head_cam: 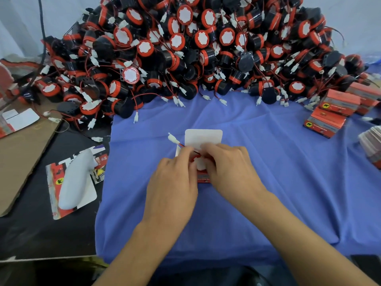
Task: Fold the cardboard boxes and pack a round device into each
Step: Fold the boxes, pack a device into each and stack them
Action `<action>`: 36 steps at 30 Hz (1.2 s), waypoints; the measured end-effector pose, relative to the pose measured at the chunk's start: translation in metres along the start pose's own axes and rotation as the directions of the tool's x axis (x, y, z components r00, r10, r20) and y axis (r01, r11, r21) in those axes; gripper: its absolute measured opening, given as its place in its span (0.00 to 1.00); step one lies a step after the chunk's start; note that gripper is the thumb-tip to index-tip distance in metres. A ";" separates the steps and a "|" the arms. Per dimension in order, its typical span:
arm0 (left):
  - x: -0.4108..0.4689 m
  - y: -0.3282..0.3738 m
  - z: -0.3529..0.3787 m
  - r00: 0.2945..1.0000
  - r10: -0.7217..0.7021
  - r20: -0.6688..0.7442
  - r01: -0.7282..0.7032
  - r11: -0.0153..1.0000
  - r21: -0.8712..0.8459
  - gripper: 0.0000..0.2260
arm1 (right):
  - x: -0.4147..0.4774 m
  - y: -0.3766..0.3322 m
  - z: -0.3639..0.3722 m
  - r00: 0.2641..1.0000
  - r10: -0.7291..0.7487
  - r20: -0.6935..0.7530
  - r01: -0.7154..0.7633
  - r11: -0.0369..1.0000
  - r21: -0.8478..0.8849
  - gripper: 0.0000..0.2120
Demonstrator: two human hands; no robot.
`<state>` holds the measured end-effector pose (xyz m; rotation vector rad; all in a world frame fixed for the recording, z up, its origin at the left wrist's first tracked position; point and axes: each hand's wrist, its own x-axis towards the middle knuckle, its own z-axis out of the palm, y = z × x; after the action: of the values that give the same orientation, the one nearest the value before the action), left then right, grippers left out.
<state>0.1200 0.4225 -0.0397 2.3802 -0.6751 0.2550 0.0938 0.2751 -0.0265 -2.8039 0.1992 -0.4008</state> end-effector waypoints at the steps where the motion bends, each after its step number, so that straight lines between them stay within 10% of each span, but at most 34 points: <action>1: 0.008 0.000 -0.002 0.999 -0.043 -0.015 0.044 0.998 0.034 0.12 | -0.002 0.000 0.002 1.000 -0.005 -0.006 0.005 1.000 -0.015 0.09; 8: 0.040 -0.004 -0.006 0.990 -0.114 -0.087 0.126 0.981 0.148 0.19 | 0.000 0.000 0.006 0.998 0.007 0.064 -0.003 0.998 -0.070 0.11; 13: 0.057 -0.025 -0.010 0.978 -0.193 0.082 0.208 0.942 -0.263 0.22 | 0.001 0.001 0.007 0.991 -0.019 0.133 0.036 0.991 -0.129 0.20; 18: 0.055 -0.018 -0.012 0.990 -0.138 -0.037 0.101 0.858 -0.503 0.19 | 0.003 -0.001 0.006 0.978 -0.026 0.205 0.064 0.982 -0.178 0.24; 36: 0.050 0.007 -0.001 0.985 0.169 -0.034 -0.172 0.955 -0.242 0.09 | -0.007 -0.006 0.008 0.984 0.069 0.163 -0.066 0.997 -0.028 0.15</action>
<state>0.1589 0.3977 -0.0178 2.0873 -0.8561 0.2455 0.0896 0.2844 -0.0337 -2.8251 0.2628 -0.1526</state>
